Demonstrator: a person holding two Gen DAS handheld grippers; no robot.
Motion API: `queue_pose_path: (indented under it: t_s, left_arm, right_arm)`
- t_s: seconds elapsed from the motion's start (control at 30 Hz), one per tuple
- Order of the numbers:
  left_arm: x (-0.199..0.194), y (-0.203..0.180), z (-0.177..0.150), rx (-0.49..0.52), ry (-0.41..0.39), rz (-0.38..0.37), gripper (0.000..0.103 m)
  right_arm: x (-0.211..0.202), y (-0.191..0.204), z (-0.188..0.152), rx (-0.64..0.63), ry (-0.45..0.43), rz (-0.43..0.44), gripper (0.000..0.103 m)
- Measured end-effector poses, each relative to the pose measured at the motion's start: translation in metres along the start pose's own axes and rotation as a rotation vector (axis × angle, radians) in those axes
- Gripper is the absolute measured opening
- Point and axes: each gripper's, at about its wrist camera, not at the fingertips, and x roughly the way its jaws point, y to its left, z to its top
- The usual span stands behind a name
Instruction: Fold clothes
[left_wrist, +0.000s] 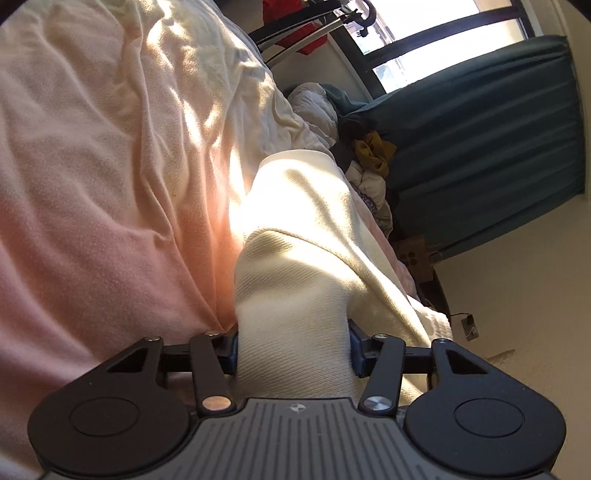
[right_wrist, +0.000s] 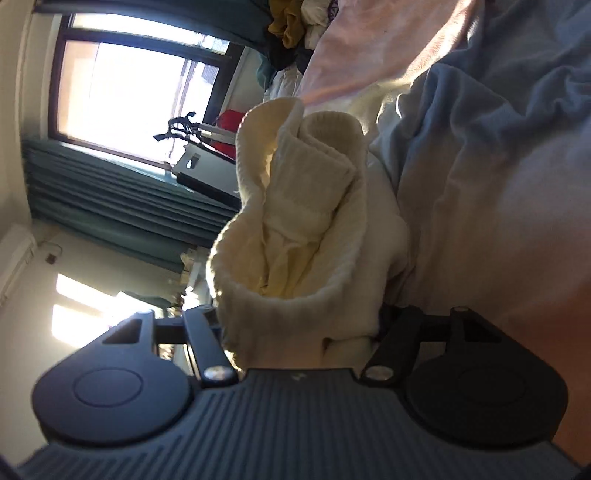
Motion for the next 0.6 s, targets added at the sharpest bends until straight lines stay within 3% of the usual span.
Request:
queue_pose_path:
  t_s: [0.1, 0.23, 0.4, 0.6]
  left_arm:
    - [-0.007, 0.004, 0.002, -0.093, -0.019, -0.072, 0.031]
    - [-0.018, -0.001, 0.001, -0.19, -0.033, -0.142, 0.025]
    - [-0.037, -0.025, -0.005, -0.225, -0.04, -0.22, 0.023]
    - [-0.05, -0.074, -0.032, -0.204, -0.035, -0.315, 0.023]
  right_arm:
    - [-0.007, 0.005, -0.002, 0.027, -0.021, 0.032, 0.049]
    - [-0.02, 0.015, -0.005, 0.059, -0.039, 0.081, 0.043]
    - [-0.056, 0.038, -0.009, 0.052, -0.063, 0.158, 0.042]
    - [-0.123, 0.05, -0.012, 0.067, -0.152, 0.228, 0.042]
